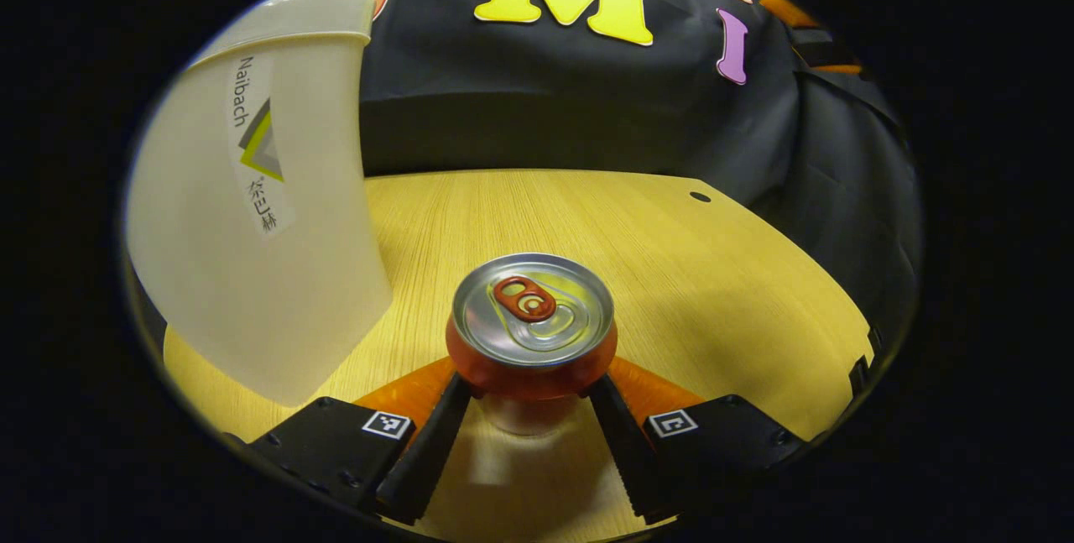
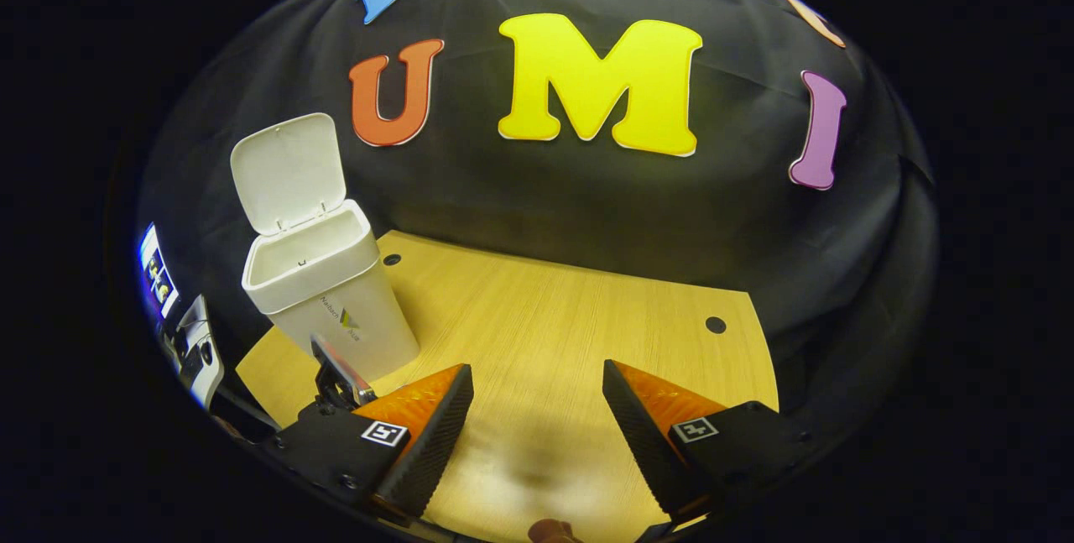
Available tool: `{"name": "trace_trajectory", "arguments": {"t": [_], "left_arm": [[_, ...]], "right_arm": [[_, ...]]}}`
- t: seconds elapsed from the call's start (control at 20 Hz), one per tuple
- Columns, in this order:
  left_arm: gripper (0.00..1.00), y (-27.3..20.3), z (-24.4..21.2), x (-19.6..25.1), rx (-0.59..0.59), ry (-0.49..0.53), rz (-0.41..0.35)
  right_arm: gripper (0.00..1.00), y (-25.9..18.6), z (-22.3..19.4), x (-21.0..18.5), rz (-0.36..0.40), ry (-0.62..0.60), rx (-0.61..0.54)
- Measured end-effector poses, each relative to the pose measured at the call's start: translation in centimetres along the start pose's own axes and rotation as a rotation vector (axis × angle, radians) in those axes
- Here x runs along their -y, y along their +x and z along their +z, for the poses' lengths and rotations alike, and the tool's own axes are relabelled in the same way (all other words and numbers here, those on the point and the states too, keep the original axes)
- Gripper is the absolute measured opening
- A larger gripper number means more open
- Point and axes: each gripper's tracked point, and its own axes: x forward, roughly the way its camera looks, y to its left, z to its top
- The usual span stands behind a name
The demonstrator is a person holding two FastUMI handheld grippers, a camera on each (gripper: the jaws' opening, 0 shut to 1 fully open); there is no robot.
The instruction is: Press the lid of the desktop garbage bin to open it, pick up the crumpled paper on the desktop and throw it into the bin, then pick up the pop can on the desktop and drop it into the bin, and finally close the garbage bin lid.
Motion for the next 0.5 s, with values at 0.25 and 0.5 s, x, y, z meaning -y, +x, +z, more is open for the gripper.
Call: {"name": "trace_trajectory", "arguments": {"t": [0.25,0.5], "left_arm": [[0.86,-4.0,2.3,0.4,-0.011,0.041,0.047],[0.86,-9.2,7.4,1.6,0.033,0.047,0.073]], "right_arm": [[0.98,-1.1,-0.9,0.9,0.034,0.027,0.003],[0.98,-2.4,-1.6,3.4,0.045,0.032,0.03]]}}
